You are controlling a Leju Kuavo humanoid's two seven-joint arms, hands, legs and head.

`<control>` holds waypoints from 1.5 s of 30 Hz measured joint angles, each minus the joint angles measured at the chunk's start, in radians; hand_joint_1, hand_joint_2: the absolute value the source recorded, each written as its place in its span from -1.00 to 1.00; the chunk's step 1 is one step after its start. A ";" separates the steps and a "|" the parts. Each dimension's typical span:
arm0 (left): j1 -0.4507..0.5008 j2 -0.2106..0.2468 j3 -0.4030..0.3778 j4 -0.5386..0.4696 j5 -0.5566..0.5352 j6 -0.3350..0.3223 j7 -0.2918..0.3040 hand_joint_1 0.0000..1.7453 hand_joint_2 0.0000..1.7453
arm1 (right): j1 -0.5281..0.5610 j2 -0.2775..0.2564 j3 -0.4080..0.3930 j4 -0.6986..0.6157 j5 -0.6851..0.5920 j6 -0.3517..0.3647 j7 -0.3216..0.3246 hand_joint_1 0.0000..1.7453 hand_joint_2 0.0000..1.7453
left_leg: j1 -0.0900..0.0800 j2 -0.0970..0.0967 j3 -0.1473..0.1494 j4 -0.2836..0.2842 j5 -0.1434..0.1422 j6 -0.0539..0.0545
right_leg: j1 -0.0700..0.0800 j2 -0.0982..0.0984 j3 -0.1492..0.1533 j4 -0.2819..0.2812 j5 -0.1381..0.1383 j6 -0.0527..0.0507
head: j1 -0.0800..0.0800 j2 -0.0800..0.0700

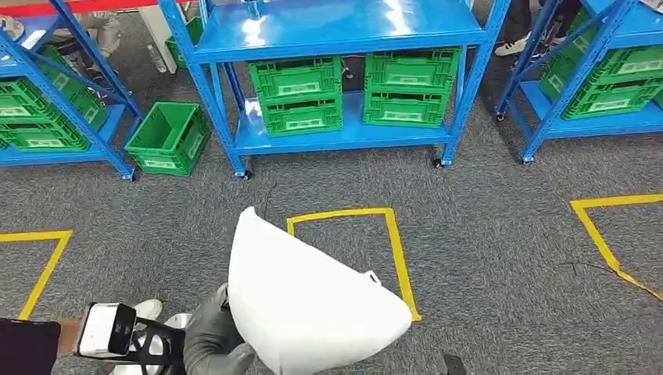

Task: Take the parts from the cabinet and place them on the table.

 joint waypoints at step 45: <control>-0.053 -0.008 -0.021 -0.025 -0.022 0.029 -0.007 1.00 1.00 | -0.024 -0.009 -0.003 -0.011 0.018 0.006 -0.013 -1.00 -1.00 | -0.039 -0.004 0.232 -0.391 0.126 0.063 | -0.002 -0.003 -0.144 0.247 -0.070 0.007 | 0.009 0.000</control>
